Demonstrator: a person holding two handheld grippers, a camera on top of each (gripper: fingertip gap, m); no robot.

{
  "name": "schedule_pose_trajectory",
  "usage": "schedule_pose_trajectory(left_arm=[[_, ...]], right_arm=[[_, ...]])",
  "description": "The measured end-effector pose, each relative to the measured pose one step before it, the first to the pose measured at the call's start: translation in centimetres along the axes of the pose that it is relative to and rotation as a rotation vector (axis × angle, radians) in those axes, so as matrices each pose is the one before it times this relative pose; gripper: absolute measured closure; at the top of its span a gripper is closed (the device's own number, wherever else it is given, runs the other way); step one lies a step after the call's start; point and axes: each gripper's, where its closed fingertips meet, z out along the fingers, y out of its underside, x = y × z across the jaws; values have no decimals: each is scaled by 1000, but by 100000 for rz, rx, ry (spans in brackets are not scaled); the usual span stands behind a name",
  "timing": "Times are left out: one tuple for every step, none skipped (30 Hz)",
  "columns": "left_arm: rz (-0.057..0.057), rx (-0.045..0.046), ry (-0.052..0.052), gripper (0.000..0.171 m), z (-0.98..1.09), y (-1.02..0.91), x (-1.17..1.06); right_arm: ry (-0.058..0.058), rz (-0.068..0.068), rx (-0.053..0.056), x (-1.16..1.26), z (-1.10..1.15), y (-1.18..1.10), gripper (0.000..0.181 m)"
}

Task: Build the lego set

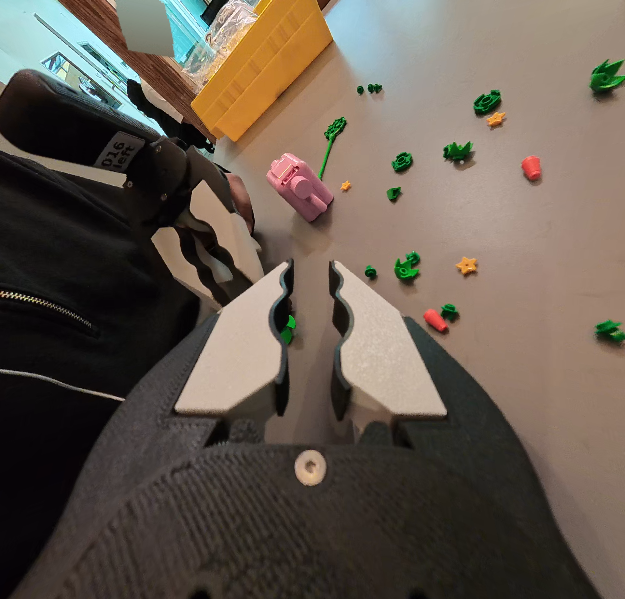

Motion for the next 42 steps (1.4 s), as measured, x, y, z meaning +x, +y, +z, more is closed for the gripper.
schedule_pose_trajectory(left_arm=[[-266,224,-420,147,-35,-35,-52],[-312,122,-459,147,-23,-33,-55],[-738,115,-911,147,-22,-12,-151],[-1155,89,-864,147,-25,-24,-196],[-1526,196,-675,148,-18,-31,-207],[-1869,618,-501,148,-25,-108,-212],[-2168,1330,388,149,25,-255,-118],[-2598,1331,941,149,87,-295,-50],[-2629,78,520,150,150,-97,-74],[-1700,-1743,-599,151,175,207,-179],[-815,-2188,-1593,153,135,294,-274],[-436,-1446,-1816,154,51,216,-250],[-210,29,-678,154,-37,7,-97],[-495,409,-705,155,-87,-24,-116],[-787,-74,-628,156,-86,66,-170],[-1213,-37,-103,157,-90,51,-140],[-1467,-73,289,158,-83,61,-124],[-1555,-213,-172,158,-77,88,-198],[-1336,-133,-362,160,-102,74,-220],[-915,-548,-156,163,-75,140,-166],[-303,-1434,506,161,-30,272,-17],[-47,-692,1007,160,-57,155,104],[136,-820,532,159,-43,186,91],[428,-973,547,158,-12,203,122],[663,-1015,629,157,-12,191,158],[518,-680,-58,156,22,123,69],[635,19,37,155,-10,-4,72],[400,25,-138,156,-1,5,29],[134,-111,257,156,6,8,42],[14,-36,291,155,3,13,38],[25,261,180,154,-32,-34,32],[-22,429,151,154,-45,-44,9],[-118,369,185,154,-33,-40,4],[-241,209,125,155,-24,-23,-4],[-280,47,99,155,-2,-3,-18],[-179,-86,141,154,3,8,-4],[-18,-161,114,154,22,19,4],[34,-268,-138,155,22,34,-16],[141,-259,-95,155,30,32,1],[187,142,35,156,-9,-24,21],[14,59,-55,155,-3,-2,-6],[-45,-129,84,155,8,14,-3]], right_arm=[[-122,-40,-166,-28,17,22,162],[-236,-76,-192,-35,7,24,162],[-469,-263,-241,-90,15,29,162],[-623,-492,-374,-119,2,41,162],[-317,-731,-356,-100,12,28,162],[175,-818,-348,-37,15,34,162],[315,-770,-488,-16,34,50,162],[276,-608,-695,-12,71,93,162],[295,-486,-790,-7,84,114,162],[303,-491,-804,0,86,122,162],[217,-504,-778,-24,81,102,162],[111,-704,-674,-64,70,85,162],[5,-982,-735,-81,48,90,162],[-113,-1141,-982,-92,39,109,162],[-613,-1239,-1127,-195,34,128,162],[-885,-1387,-989,-256,44,90,162],[-718,-1584,-810,-257,41,58,162],[-382,-1765,-750,-232,69,45,162],[-257,-1880,-927,-218,84,85,162],[-13,-1913,-1205,-194,116,125,162],[174,-1927,-1461,-157,130,169,162],[-81,-1834,-1637,-185,165,201,162],[-450,-1615,-1761,-228,189,241,162],[-677,-1528,-1728,-255,214,236,162],[-714,-1566,-1427,-265,204,183,163],[-308,-1423,-894,-194,176,113,163],[-297,-1080,-611,-173,140,65,163],[-351,-652,-482,-144,110,45,163],[151,-216,-432,-21,50,43,163],[309,-26,-430,34,16,77,164],[-356,7,-389,-37,-2,70,164],[-570,114,-370,-50,-2,94,165],[-476,206,-426,-38,10,102,166],[-965,254,-925,-112,48,179,168],[-1256,194,-1431,-171,106,242,170],[-485,-54,-1605,-80,157,271,170],[32,-490,-1573,-23,203,261,170],[107,-725,-1578,-52,211,244,171],[530,-663,-1543,3,159,175,171],[599,-1087,184,-23,52,-61,172],[946,-1038,242,33,14,-61,170],[733,-868,-173,39,4,-4,171]])
